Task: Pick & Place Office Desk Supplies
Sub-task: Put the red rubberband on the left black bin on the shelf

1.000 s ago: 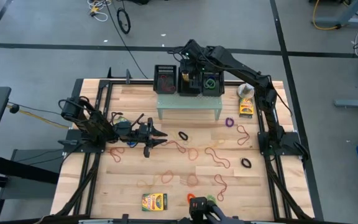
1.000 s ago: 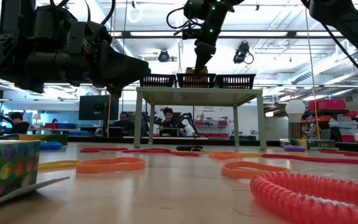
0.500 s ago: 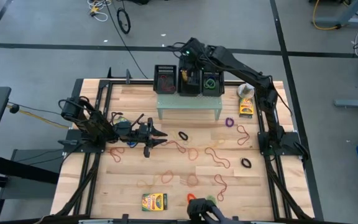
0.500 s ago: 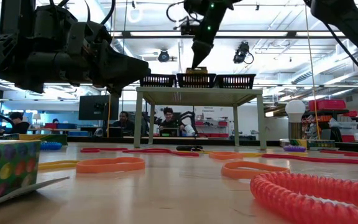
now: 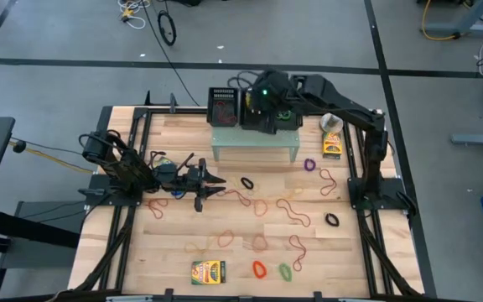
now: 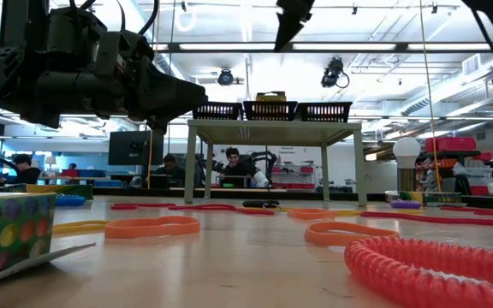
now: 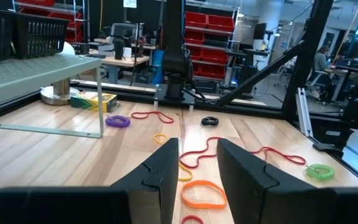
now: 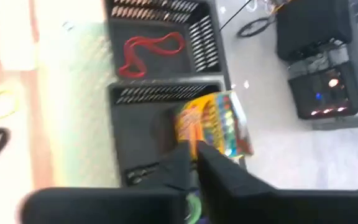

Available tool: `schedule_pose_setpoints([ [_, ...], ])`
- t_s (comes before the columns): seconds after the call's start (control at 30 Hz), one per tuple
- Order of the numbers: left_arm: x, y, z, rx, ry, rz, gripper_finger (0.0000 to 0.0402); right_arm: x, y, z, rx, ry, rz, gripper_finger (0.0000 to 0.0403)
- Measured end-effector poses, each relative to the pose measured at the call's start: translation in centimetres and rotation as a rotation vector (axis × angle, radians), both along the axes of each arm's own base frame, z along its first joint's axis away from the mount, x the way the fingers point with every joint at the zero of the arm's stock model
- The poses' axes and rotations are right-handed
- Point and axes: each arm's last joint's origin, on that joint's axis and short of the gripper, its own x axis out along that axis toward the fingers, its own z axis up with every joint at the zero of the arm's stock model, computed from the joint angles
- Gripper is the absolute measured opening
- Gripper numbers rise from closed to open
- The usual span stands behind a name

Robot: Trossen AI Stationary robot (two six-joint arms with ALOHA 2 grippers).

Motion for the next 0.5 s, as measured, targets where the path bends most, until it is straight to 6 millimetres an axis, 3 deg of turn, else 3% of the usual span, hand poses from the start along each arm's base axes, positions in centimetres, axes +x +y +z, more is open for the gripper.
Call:
schedule_pose_setpoints([
  [0.07,0.0,0.0,0.0,-0.004,0.002,-0.001,0.0106,0.0,1.3,0.0,0.018,0.013,0.008,0.0010],
  [0.3,0.0,-0.1,-0.1,-0.012,0.015,-0.027,0.0049,0.9,6.5,0.2,0.017,-0.034,0.064,0.0006],
  [0.5,0.0,-0.3,-0.2,-0.019,0.022,-0.037,0.0007,1.9,8.7,-0.8,0.024,-0.086,0.080,0.0006],
])
